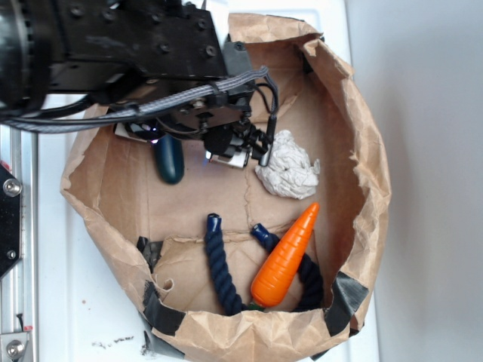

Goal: Grab the plastic pickle.

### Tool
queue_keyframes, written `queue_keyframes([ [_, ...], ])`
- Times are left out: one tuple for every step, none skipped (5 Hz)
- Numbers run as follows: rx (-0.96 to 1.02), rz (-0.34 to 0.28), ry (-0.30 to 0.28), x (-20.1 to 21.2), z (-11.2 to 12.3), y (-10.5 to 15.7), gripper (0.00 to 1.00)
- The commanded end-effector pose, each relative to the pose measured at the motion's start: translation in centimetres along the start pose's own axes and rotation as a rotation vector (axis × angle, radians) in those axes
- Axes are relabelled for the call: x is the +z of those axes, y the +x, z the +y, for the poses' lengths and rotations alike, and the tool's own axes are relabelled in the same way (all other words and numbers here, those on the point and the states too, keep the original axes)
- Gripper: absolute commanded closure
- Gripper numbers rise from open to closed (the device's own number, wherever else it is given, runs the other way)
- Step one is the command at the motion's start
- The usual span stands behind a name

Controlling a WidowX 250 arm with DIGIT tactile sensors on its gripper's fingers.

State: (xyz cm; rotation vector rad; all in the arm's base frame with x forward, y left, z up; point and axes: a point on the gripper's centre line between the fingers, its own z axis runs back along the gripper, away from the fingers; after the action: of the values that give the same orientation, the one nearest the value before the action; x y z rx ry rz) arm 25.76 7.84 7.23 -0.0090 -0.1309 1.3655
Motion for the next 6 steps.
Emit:
queue_keyframes([
  [0.057, -0.056, -0.026, 0.3, 0.1, 0.4, 0.00],
  [0.061, -0.068, -0.034, -1.2, 0.9, 0.0, 0.00],
  [0.073, -0.080, -0.074, -2.2, 1.6, -0.5, 0.00],
  [0.087, -0.086, -0.117, -3.9, 1.5, -1.5, 0.00],
  [0.068, -0.085, -0.127, -4.4, 1.0, -2.1, 0.00],
  [0.076, -0.048, -0.138, -3.5, 0.9, -1.6, 1.00],
])
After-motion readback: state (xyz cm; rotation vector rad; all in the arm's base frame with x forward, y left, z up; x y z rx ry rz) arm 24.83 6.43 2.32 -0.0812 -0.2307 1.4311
